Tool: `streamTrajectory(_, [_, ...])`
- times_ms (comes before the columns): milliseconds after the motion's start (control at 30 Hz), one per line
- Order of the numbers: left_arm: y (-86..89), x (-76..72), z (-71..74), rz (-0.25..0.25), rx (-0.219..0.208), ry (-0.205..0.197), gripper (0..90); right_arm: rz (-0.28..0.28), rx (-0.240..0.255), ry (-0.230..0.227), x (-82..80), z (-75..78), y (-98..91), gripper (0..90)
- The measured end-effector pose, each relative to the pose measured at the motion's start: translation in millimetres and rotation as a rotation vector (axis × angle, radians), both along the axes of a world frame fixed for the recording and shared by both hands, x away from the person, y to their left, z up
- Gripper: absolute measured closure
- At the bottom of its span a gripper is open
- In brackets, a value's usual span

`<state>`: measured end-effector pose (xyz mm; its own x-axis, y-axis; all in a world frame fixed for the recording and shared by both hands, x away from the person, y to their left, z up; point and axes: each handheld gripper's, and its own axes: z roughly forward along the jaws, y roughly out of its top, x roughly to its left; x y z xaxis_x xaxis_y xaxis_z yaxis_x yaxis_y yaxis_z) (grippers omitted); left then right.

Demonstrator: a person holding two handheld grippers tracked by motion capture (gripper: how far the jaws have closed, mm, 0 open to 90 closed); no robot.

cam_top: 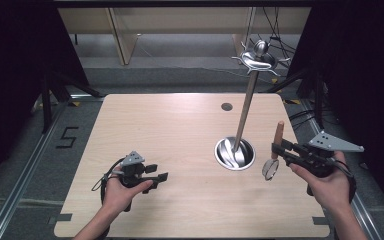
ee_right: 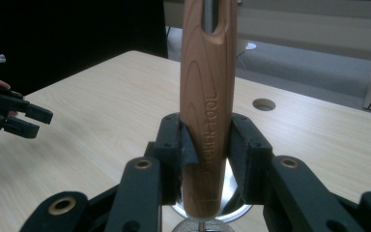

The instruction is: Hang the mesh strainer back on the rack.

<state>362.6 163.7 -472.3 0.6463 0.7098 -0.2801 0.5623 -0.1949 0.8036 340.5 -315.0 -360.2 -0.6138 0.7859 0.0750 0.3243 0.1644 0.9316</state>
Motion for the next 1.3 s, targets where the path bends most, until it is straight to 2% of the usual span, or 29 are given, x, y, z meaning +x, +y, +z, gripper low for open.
streamTrajectory(100, [0.0, 0.1, 0.0, 0.0, 0.002, 0.001, 40.3, -0.02, 0.023, 0.019, -1.5, 4.5, 1.8, 68.4])
streamTrajectory(233, [-0.1, 0.1, 0.0, 0.0, 0.001, 0.001, 40.3, -0.037, 0.032, -0.006, -0.1, 10.3, 3.5, 68.4])
streamTrajectory(267, [0.0, 0.1, 0.1, 0.0, 0.001, 0.0, 40.3, -0.022, 0.028, -0.011, 1.0, 12.1, 2.8, 68.4])
streamTrajectory(300, [0.0, 0.1, 0.1, 0.0, 0.0, 0.0, 40.3, -0.043, 0.036, -0.013, 0.1, 13.8, 4.0, 68.4])
streamTrajectory(367, [0.1, 0.1, 0.2, 0.0, -0.001, 0.0, 40.3, -0.033, 0.029, -0.009, 0.6, 17.4, 3.7, 68.4])
streamTrajectory(600, [0.3, 1.1, 0.8, 0.004, -0.006, -0.004, 40.3, -0.063, 0.057, -0.043, 0.1, 26.9, 3.1, 68.4])
streamTrajectory(667, [0.5, 1.0, 0.8, 0.005, -0.007, -0.003, 40.3, -0.058, 0.044, -0.04, 0.1, 28.3, 3.0, 68.4])
streamTrajectory(933, [0.9, 0.8, 0.9, 0.001, 0.001, -0.006, 40.3, -0.073, 0.011, -0.089, 1.2, 38.6, 8.8, 68.4])
streamTrajectory(1100, [0.8, 0.6, 1.1, 0.004, -0.003, -0.005, 40.3, -0.08, 0.022, -0.094, 2.1, 42.1, 11.4, 68.4])
streamTrajectory(1300, [1.4, 0.8, 1.3, -0.003, 0.002, -0.002, 40.3, -0.089, 0.008, -0.11, 3.4, 44.9, 14.2, 68.4])
